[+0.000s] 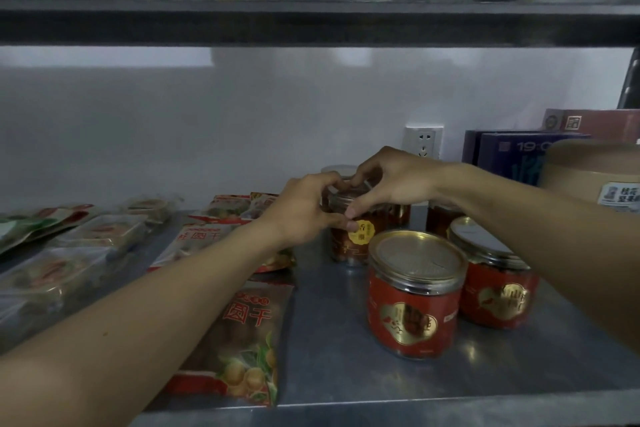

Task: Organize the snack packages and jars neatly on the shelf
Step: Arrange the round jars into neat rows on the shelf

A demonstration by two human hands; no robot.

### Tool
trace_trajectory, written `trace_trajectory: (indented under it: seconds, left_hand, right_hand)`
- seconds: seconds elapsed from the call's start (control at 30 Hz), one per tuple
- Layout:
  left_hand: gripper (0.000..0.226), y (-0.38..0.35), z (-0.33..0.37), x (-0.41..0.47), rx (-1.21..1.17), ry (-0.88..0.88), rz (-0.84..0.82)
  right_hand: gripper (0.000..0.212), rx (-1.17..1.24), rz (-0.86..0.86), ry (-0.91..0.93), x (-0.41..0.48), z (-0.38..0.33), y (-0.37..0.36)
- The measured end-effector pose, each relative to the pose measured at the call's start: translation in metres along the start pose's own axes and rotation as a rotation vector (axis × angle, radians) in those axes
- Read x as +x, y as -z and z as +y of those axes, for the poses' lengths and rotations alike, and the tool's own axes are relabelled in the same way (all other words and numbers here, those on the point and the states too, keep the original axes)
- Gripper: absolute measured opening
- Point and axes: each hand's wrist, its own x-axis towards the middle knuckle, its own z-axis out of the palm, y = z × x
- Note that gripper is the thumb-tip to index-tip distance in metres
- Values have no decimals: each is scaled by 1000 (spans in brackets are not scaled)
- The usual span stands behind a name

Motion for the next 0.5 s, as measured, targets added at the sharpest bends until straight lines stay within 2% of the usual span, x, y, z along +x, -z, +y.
trace_trajectory:
  seconds: [0.3,0.5]
  left_hand:
    - [45,-2,8,-6,-15,1,2]
    - [50,-2,11,-9,49,-2,9]
  right_hand:
    - [50,10,-5,-26,-5,5,1]
    - [50,25,18,-25,-11,3,-1]
